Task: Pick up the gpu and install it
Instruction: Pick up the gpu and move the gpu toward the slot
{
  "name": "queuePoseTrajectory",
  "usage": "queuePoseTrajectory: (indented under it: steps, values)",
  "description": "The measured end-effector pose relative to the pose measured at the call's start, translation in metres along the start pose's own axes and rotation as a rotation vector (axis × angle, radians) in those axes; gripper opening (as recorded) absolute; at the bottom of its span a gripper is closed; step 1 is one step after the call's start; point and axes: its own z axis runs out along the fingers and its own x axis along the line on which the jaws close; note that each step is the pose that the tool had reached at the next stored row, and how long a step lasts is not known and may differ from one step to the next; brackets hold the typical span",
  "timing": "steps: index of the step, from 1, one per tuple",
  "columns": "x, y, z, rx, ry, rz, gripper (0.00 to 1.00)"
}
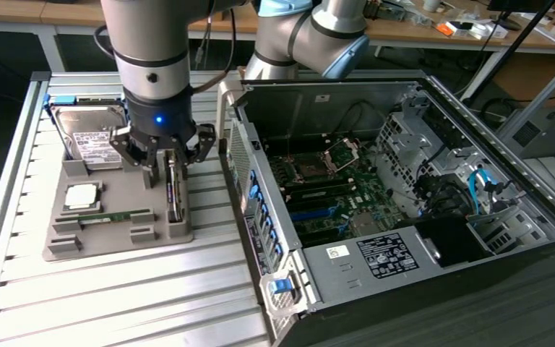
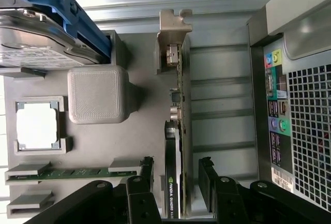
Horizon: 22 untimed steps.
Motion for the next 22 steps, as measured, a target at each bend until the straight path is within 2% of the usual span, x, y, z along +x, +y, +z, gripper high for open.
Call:
queuePoseTrajectory:
  steps: [7,14,22]
  values:
    - [0.0001,0.0006,0.0023,0.0000,0.0000,0.000,0.48]
    - [0.0006,0.0062,0.0043,0.0000,0.0000,0.000,0.48]
    - [0.0009,0.0088,0.0075,0.0000,0.0001,0.000,0.48]
